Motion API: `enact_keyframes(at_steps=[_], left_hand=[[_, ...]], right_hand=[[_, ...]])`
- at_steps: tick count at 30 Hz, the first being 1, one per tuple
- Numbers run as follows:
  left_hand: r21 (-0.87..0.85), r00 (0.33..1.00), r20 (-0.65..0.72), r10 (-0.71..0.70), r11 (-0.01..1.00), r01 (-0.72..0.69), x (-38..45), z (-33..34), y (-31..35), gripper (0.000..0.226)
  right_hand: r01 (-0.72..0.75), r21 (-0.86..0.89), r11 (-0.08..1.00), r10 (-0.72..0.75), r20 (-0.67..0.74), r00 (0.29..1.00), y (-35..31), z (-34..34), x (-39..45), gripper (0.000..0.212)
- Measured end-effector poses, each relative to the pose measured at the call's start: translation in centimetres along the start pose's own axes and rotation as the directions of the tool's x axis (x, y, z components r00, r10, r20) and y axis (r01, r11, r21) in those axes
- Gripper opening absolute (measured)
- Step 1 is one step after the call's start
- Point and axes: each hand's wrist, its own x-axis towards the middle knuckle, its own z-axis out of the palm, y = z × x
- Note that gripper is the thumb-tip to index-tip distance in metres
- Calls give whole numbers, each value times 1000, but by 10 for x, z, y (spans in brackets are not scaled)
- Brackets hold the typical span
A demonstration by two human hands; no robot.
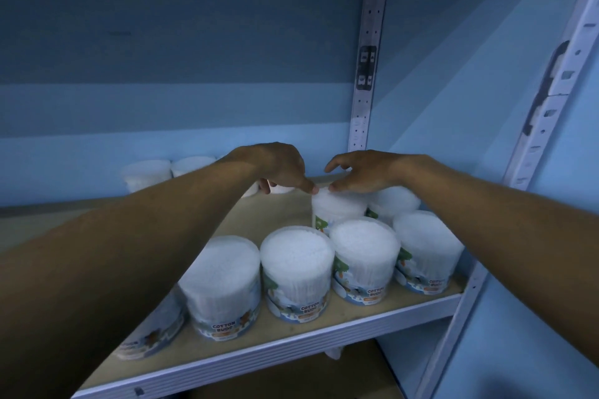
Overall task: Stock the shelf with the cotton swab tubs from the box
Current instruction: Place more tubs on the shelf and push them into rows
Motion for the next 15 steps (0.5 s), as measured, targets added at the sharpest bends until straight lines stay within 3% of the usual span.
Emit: enact_keyframes(at_steps=[15], left_hand=[[144, 988, -142, -52, 987, 72, 27, -5, -108, 85]], right_hand=[[60, 42, 997, -55, -105, 993, -66, 13, 94, 70]])
